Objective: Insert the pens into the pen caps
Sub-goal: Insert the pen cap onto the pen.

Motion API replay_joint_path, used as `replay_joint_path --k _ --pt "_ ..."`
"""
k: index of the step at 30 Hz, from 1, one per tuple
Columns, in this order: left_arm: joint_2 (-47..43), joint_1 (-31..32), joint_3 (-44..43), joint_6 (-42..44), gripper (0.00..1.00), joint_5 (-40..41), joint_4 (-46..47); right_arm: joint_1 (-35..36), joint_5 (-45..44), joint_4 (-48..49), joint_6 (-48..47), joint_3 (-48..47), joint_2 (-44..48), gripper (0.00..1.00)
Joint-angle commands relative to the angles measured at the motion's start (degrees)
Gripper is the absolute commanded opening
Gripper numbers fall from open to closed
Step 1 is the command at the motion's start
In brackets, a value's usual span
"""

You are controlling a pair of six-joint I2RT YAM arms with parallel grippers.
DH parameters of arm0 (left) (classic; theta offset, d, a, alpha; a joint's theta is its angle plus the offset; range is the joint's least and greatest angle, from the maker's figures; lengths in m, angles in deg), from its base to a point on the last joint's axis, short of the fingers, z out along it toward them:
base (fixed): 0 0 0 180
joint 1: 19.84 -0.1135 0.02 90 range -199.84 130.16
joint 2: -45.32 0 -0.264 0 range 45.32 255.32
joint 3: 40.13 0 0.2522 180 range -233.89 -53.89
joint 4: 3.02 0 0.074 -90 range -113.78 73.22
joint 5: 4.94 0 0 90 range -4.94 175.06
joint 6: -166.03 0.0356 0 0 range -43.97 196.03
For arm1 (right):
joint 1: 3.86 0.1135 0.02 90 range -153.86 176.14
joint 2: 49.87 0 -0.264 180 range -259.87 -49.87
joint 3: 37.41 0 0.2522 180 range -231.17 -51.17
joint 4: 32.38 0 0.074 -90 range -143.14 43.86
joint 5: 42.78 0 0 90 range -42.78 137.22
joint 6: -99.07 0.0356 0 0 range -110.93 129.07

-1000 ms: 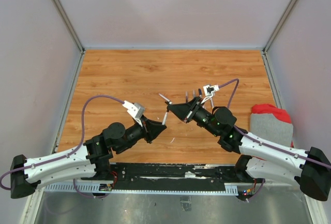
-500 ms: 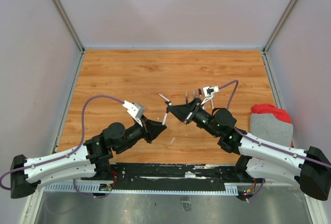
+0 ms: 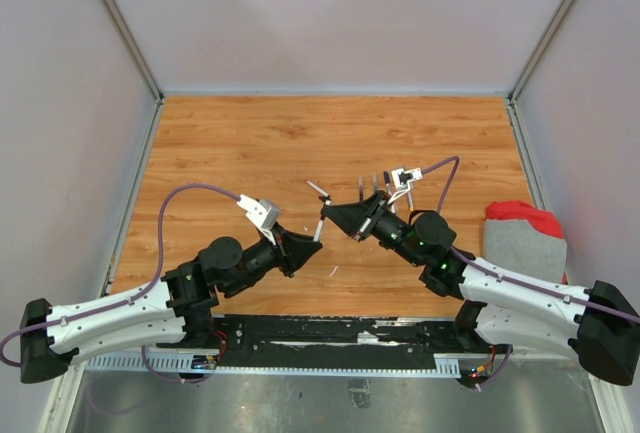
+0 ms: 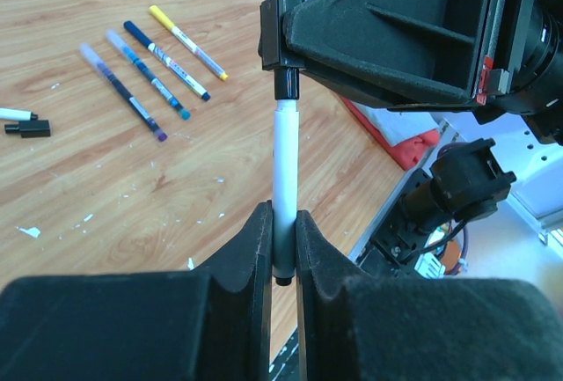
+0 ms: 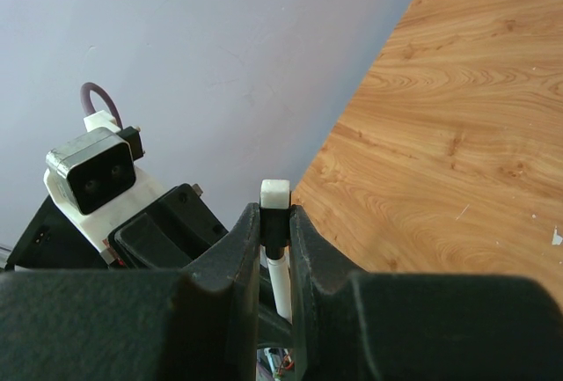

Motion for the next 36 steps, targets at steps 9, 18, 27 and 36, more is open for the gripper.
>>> replay_joint_path --k 9,18,27,36 --pt "-0.16 0.36 -1.77 0.94 0.01 2.44 1.66 3.02 2.45 -1.65 0.17 1.18 -1.47 0.01" --pt "-0.23 0.35 -4.68 1.05 0.0 3.43 3.48 6.46 1.22 -3.42 0.03 2.86 -1.4 0.01" --pt "-1.21 0.36 -7.15 1.89 0.01 4.61 7.35 8.99 -0.05 -5.09 -0.03 4.57 -0.42 0.01" --pt "-0.59 0.34 -7.28 3.82 0.0 5.08 10.01 12.33 -0.04 -6.69 1.1 5.65 -0.62 0.0"
